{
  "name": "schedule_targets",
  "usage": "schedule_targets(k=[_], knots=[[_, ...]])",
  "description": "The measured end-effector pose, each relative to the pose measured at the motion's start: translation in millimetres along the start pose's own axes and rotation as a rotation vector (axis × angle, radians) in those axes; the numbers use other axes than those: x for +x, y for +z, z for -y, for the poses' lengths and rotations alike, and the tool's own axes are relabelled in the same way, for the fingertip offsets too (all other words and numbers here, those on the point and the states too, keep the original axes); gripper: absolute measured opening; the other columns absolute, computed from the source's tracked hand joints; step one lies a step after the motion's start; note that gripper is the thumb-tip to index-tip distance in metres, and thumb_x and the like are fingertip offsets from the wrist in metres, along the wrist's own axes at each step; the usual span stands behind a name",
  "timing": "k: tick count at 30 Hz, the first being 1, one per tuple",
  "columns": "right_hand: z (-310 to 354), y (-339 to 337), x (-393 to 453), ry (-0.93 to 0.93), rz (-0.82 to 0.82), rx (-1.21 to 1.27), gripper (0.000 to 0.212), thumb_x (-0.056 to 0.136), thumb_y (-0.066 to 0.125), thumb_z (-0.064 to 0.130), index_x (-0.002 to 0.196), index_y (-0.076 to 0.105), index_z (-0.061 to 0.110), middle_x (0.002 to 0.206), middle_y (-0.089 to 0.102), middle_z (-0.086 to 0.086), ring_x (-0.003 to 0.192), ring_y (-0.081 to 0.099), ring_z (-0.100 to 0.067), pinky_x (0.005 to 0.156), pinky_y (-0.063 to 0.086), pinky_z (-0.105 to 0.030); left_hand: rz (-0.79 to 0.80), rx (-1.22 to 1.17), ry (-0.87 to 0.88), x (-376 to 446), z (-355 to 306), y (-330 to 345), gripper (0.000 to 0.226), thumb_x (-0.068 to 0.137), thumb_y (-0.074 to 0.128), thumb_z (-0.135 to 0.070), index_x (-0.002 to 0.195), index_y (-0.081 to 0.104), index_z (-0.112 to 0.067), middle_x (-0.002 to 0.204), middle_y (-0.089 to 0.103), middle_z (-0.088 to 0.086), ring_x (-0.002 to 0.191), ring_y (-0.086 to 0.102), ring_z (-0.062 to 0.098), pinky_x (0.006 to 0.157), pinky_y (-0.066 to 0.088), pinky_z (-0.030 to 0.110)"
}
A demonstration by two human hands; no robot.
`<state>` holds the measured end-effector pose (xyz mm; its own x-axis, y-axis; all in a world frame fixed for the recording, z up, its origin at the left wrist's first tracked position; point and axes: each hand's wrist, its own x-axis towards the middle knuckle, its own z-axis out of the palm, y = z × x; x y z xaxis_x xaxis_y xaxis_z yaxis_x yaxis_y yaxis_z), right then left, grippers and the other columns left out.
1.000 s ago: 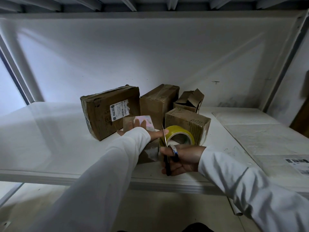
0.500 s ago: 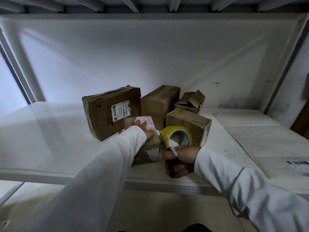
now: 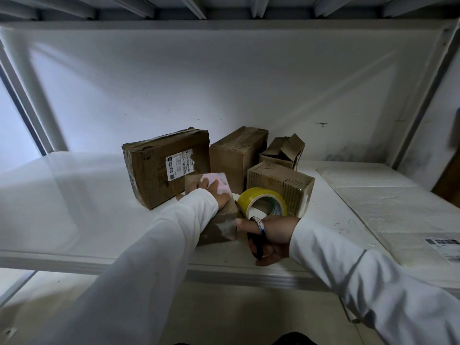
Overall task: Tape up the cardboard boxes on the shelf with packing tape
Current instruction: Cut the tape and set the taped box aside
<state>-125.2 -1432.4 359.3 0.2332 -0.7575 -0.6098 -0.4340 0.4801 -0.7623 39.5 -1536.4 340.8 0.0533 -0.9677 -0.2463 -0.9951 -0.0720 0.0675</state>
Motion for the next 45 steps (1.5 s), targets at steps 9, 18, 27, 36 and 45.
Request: schedule_targets(k=[9,18,27,36,45], knots=[[4,4,-11,0.027,0.024,0.014,0.058,0.085,0.047,0.061,0.114,0.05,0.011,0.097,0.057,-0.004,0.1,0.057,-0.022,0.098,0.038,-0.048,-0.008,-0.007,-0.008,4,1,3,0.068,0.097,0.022,-0.057,0.152,-0.005,-0.028,0.16,-0.012,0.002,0.146,-0.01,0.028,0.119,0.004,0.047],[8,-10,-22,0.041,0.055,-0.045,0.073,0.087,0.039,0.062,0.134,0.042,0.006,0.107,0.057,-0.008,0.112,0.055,-0.026,0.105,0.034,-0.058,-0.008,0.005,-0.004,12,4,8,0.069,0.096,0.021,-0.06,0.151,-0.007,-0.029,0.159,-0.015,0.001,0.146,-0.013,0.027,0.118,0.005,0.049],[10,-8,-25,0.085,0.093,-0.061,0.077,0.088,0.035,0.064,0.137,0.04,0.005,0.116,0.052,-0.01,0.126,0.049,-0.028,0.105,0.034,-0.058,-0.018,0.033,0.013,19,7,13,0.068,0.095,0.018,-0.061,0.151,-0.006,-0.031,0.159,-0.014,0.001,0.146,-0.012,0.026,0.118,0.005,0.049],[10,-7,-29,0.112,0.115,-0.069,0.079,0.089,0.029,0.064,0.145,0.029,0.008,0.141,0.041,-0.014,0.132,0.042,-0.027,0.103,0.031,-0.063,-0.031,0.082,0.064,31,10,19,0.072,0.093,0.013,-0.064,0.151,-0.01,-0.028,0.159,-0.015,0.001,0.147,-0.011,0.024,0.118,0.005,0.049],[10,-1,-21,0.055,0.082,0.001,0.076,0.088,0.032,0.066,0.135,0.043,0.006,0.115,0.053,-0.014,0.111,0.054,-0.031,0.097,0.039,-0.054,-0.106,0.131,0.096,25,9,26,0.066,0.094,0.016,-0.058,0.152,0.006,-0.03,0.16,-0.008,0.005,0.146,-0.008,0.03,0.116,0.005,0.054]])
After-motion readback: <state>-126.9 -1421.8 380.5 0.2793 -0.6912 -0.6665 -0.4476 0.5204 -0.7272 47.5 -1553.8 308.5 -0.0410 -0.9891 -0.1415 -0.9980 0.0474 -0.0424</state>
